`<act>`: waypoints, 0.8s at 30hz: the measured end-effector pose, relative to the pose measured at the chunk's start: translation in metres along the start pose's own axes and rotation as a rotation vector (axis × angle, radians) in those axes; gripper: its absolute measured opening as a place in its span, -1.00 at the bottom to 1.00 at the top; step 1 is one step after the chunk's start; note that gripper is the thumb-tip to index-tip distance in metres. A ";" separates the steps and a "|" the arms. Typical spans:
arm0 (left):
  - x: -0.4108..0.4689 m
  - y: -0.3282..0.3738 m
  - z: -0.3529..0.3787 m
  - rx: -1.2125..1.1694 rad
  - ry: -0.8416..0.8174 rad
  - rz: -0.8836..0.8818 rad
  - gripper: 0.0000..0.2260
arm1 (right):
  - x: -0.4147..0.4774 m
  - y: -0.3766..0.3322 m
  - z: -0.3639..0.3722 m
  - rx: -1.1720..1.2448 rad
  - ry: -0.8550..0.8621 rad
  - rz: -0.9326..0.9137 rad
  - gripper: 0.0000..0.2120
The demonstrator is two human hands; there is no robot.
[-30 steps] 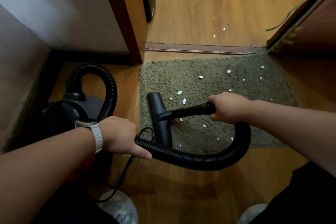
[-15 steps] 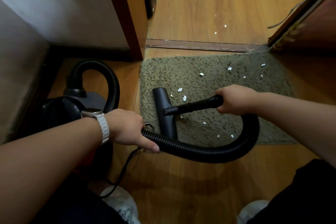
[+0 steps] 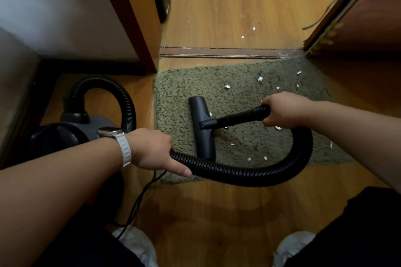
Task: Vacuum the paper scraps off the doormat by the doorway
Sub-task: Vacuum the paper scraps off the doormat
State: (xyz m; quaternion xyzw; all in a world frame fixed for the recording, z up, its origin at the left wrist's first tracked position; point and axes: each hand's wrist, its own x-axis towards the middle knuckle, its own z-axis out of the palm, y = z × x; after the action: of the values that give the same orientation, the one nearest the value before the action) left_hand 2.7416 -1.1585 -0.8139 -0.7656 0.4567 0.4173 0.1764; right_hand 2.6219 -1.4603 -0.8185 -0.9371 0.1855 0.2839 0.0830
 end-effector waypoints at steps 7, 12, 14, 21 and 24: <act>0.002 0.000 -0.002 -0.023 0.030 0.011 -0.19 | 0.002 -0.002 -0.010 0.046 0.054 -0.019 -0.90; -0.001 -0.004 -0.007 -0.040 0.044 0.020 -0.14 | 0.006 -0.011 -0.015 0.061 0.082 -0.038 -0.89; -0.002 -0.005 -0.008 -0.039 0.043 0.022 -0.14 | 0.009 -0.015 -0.013 0.060 0.068 -0.042 -0.90; -0.005 -0.009 -0.006 -0.043 0.025 -0.007 -0.25 | 0.020 -0.030 -0.010 0.040 -0.023 -0.045 -0.87; -0.004 -0.010 -0.006 -0.060 0.014 -0.001 -0.26 | 0.021 -0.028 -0.008 0.050 -0.047 -0.019 -0.87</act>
State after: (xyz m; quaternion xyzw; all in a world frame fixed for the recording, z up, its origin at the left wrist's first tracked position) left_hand 2.7521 -1.1544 -0.8082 -0.7738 0.4447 0.4254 0.1502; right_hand 2.6532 -1.4436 -0.8224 -0.9296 0.1816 0.3002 0.1134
